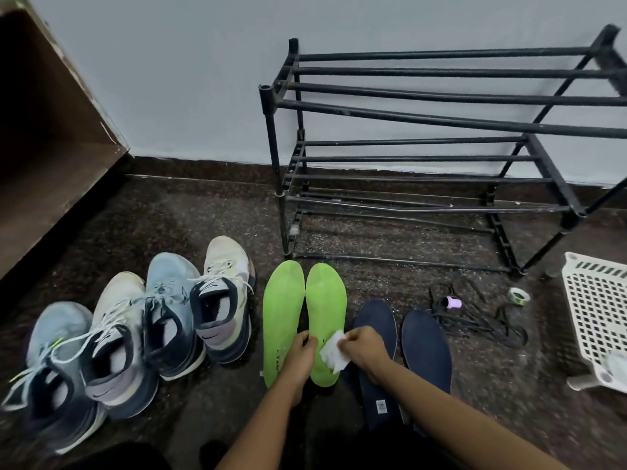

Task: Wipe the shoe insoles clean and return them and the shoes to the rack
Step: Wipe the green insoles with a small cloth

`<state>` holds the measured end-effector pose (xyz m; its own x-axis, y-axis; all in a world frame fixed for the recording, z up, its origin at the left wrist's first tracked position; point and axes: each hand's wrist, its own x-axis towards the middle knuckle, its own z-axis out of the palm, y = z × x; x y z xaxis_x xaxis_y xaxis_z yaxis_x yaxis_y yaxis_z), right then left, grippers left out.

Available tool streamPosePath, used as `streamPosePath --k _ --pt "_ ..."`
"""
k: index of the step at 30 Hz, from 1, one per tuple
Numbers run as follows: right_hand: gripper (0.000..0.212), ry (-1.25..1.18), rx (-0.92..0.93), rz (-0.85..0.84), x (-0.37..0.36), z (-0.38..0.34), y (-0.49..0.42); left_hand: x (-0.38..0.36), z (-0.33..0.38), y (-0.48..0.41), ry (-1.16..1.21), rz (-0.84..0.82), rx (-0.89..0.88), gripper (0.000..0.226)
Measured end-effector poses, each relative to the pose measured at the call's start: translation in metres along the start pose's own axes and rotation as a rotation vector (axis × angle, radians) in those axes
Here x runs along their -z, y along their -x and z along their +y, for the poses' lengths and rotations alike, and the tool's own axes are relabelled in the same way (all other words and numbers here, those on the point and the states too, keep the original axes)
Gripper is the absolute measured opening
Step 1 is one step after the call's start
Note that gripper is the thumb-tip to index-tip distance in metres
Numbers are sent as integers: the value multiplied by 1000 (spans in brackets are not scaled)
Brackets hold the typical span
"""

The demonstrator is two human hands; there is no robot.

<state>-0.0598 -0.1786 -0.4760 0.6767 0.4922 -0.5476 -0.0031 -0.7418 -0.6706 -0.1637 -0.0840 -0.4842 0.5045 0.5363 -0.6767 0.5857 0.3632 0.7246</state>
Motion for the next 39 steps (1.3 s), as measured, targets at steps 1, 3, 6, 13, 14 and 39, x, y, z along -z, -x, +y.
streamPosePath --k 1,3,6,13,14,39 --pt "22 2 7 20 1 -2 5 -1 8 6 76 22 18 25" --pt "21 -34 5 53 5 -7 16 -4 22 18 245 30 32 18" --pt "16 -126 59 106 19 -22 36 -6 43 37 399 -23 13 13" --pt "27 -69 305 173 72 -69 87 -2 81 76 699 -177 -53 46" --pt "33 -42 350 168 81 -78 98 2 90 88 704 -221 -61 47" --pt "14 -800 531 -109 208 -273 347 79 265 351 655 -459 -500 67"
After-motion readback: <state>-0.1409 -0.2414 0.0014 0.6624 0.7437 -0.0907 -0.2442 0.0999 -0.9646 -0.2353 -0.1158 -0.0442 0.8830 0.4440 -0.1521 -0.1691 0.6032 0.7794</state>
